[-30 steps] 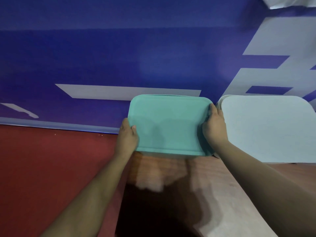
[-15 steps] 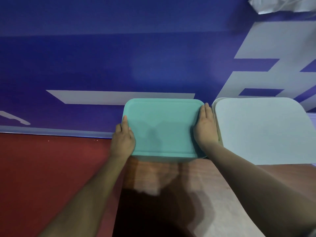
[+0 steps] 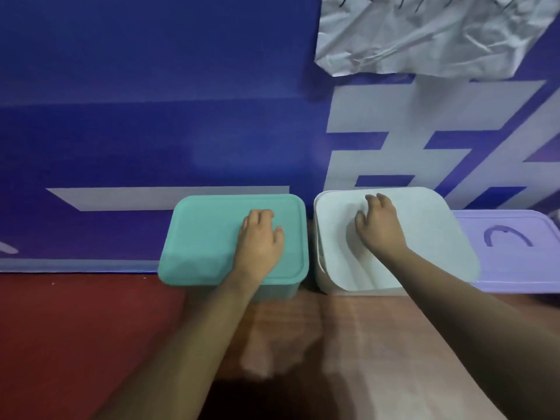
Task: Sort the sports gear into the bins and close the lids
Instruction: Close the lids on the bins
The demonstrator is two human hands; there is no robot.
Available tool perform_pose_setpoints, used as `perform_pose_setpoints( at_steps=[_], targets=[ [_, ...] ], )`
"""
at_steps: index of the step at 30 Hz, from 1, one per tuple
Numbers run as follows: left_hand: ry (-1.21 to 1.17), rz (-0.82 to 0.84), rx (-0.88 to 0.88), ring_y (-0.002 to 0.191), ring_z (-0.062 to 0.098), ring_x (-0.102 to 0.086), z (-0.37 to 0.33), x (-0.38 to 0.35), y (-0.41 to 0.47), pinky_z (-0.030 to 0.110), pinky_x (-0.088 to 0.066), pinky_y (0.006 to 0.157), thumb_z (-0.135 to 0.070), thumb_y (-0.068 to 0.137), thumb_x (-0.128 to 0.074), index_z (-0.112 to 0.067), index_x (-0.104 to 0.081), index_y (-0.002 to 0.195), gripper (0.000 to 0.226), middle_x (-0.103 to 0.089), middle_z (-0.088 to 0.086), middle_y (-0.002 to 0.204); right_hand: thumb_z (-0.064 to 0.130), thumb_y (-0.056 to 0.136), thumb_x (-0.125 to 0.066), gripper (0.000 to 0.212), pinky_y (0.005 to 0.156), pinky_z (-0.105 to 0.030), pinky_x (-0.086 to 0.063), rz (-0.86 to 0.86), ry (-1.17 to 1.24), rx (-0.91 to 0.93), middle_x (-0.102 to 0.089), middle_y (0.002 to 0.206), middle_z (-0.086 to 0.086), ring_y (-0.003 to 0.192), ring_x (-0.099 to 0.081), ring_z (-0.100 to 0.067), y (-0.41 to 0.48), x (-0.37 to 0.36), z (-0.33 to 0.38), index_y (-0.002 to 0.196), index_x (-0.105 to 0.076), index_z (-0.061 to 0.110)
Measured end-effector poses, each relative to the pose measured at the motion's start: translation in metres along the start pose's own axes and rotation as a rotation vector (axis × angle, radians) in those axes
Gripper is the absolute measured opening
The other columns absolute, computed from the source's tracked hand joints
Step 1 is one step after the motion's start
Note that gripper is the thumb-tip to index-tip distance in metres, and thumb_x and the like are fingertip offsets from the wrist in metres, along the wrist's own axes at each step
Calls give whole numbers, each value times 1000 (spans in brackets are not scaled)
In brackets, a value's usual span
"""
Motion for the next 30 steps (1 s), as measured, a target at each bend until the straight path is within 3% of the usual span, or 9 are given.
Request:
perform_pose_setpoints(
  at_steps=[4, 9, 12, 15, 20, 24, 30],
  targets=[
    [-50, 156, 11, 113, 33, -50, -67, -67, -12, 43, -40, 100, -29, 93, -54, -5, -52, 120, 36, -54, 16, 120, 36, 99, -46, 52, 109, -48, -36, 45, -98, -210, -36, 147, -19, 132, -39, -38, 5, 29, -98, 142, -36, 8],
    [13, 209, 228, 121, 31, -48, -78, -106, -12, 42, -41, 102, -35, 94, -51, -4, -43, 131, 48, -53, 16, 130, 41, 95, -45, 56, 107, -51, -34, 26, -168, -247, -43, 134, -23, 125, -40, -40, 19, 47, -169, 139, -35, 7],
    [-43, 226, 291, 115, 30, -56, -79, -117, -13, 40, -48, 93, -31, 94, -54, -5, -42, 131, 46, -57, 14, 127, 47, 95, -42, 63, 103, -51, -35, 86, -84, -312, -40, 136, -22, 125, -39, -41, 19, 38, -197, 142, -29, 6],
    [-72, 175, 315, 115, 28, -57, -83, -115, -15, 35, -47, 92, -23, 95, -55, -8, -43, 135, 43, -57, 10, 130, 48, 95, -43, 61, 91, -49, -44, 93, 48, -311, -48, 128, -20, 114, -49, -39, 18, 30, -206, 137, -32, 5],
    [-147, 45, 328, 122, 26, -52, -91, -108, -14, 32, -42, 100, -16, 96, -54, -11, -40, 141, 47, -53, 9, 135, 43, 94, -49, 48, 85, -45, -49, 9, 162, -310, -55, 118, -17, 104, -55, -36, 17, 36, -209, 121, -43, 3],
    [-65, 112, 339, 121, 29, -51, -88, -122, -4, 34, -42, 98, -12, 97, -48, -5, -40, 138, 42, -51, 15, 134, 42, 93, -50, 45, 83, -45, -51, 6, 128, -284, -57, 115, -16, 99, -56, -34, 14, 35, -211, 117, -46, 4],
    [29, 166, 343, 119, 30, -51, -81, -132, -2, 31, -42, 94, -13, 101, -42, -2, -31, 143, 45, -44, 19, 136, 40, 97, -46, 47, 88, -45, -46, 23, 46, -207, -53, 121, -19, 110, -49, -36, 13, 34, -208, 123, -44, 2]
  ],
)
Point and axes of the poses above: each hand's wrist, its own y-axis towards the middle knuckle, its own x-axis out of the back of the hand, z = x × y, the point moved 9 cm from there along y, towards the middle knuckle
